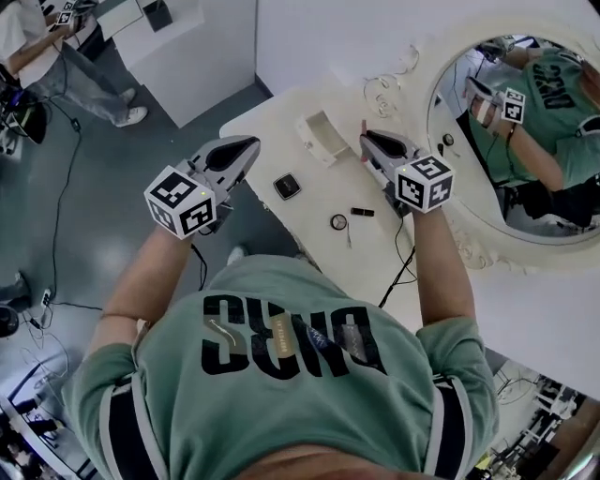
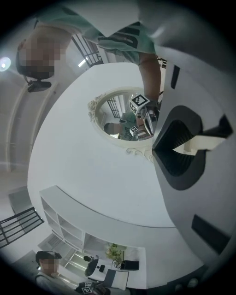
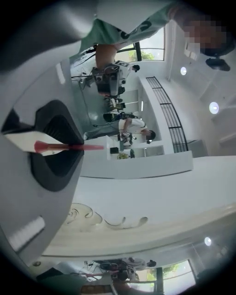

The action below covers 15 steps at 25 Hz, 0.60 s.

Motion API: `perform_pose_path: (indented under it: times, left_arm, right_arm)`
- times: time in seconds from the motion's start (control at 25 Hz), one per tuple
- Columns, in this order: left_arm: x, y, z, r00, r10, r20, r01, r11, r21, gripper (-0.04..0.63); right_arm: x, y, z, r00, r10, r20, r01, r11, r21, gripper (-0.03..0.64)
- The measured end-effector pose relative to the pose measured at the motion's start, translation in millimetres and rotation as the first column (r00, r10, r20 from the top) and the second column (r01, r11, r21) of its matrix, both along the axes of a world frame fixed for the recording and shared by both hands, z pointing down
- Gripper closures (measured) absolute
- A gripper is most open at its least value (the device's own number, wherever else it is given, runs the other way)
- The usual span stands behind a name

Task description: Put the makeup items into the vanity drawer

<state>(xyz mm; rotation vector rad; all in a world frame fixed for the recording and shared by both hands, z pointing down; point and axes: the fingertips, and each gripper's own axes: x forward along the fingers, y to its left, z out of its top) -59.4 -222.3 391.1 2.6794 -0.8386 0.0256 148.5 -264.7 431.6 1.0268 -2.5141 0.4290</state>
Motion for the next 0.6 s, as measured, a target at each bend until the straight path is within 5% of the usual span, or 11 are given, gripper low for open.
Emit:
perform_pose_path:
  times: [0.24, 0.6]
  left_arm:
    - [13, -29, 65, 0.999, 0.011, 0.043, -0.008, 0.998, -0.056, 0.595]
    - [33, -46, 117, 0.997, 0.059, 0.041, -0.054, 0.992, -0.112, 0.595]
  right_arm:
    - [-8, -55, 122, 0.976, -0.040, -0.215, -0.003, 0.981, -0.194, 0.565]
    - [-25, -89, 210, 0.943, -0.092, -0.319, -0.047, 0.914, -0.403, 0.563]
